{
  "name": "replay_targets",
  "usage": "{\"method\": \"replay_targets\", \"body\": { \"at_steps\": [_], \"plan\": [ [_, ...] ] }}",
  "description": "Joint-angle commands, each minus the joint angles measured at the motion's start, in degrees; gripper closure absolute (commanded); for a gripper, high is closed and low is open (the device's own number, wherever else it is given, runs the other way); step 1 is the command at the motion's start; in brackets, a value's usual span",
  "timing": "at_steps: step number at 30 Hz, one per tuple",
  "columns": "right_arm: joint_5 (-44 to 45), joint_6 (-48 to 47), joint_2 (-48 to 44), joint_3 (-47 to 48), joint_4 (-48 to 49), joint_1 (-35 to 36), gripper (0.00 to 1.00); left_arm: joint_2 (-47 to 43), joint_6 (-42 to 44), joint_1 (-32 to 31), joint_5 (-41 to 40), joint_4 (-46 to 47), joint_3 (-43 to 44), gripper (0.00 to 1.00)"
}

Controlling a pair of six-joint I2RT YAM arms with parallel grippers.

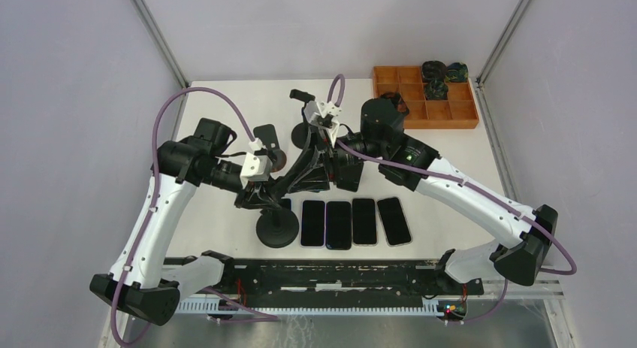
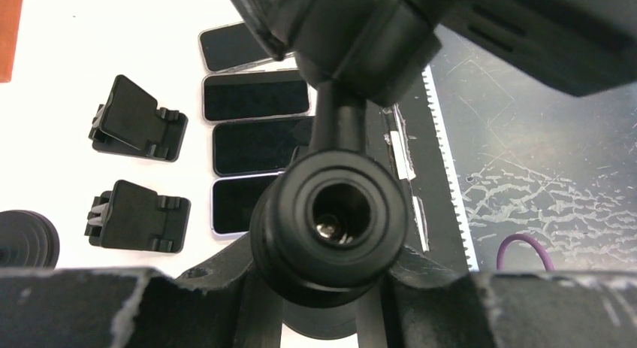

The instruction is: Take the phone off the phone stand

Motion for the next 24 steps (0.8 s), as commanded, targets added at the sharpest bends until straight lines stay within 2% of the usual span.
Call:
{"method": "replay_targets", "body": {
  "at_steps": [1,2,4,5,7,9,10,15,20,24],
  "plan": [
    [-0.1,-0.4,-0.5,2.2,-0.6,0.4,0.75,-0.8,1.7,-0.2,1.0,0.4,0.9,0.98],
    [0.5,-0.5,-0.7,2.2,-0.9,0.4,0.86,-0.7,1.5,-0.2,0.3,0.9,1.0,0.93],
    [2.0,-0.7,-1.0,2.2,-1.5,0.4,1.00,-0.5,-1.5,-0.2,-1.2,3.4,1.4,0.83],
    [3.1,-0.8,-1.2,2.2,-1.8,0.4,1.00,-0.5,-3.0,-0.2,-1.9,4.6,1.6,0.72],
    [5.5,-1.3,-1.7,2.6,-3.1,0.1,1.00,-1.0,-7.3,-0.2,-3.6,8.3,1.9,0.36],
    [7.6,-0.7,-2.1,2.7,-3.6,-1.1,1.00,-1.9,-14.3,-0.2,-5.6,13.2,2.0,0.05],
    [8.2,0.0,-2.5,2.6,-3.7,-2.0,1.00,-2.4,-16.5,-0.2,-6.8,15.4,2.0,0.01],
    [9.9,4.9,-5.1,1.1,-1.2,-10.1,1.00,-5.2,-29.3,-0.2,-16.3,25.3,3.1,0.00],
    [10.6,10.3,-5.6,2.2,2.1,-20.1,1.00,-5.6,-33.7,-0.1,-24.1,26.9,5.5,0.00],
    [16.8,7.2,-2.1,7.5,-3.0,-24.2,1.00,-4.9,-38.2,-0.1,-26.6,28.3,5.0,0.00]
  ]
}}
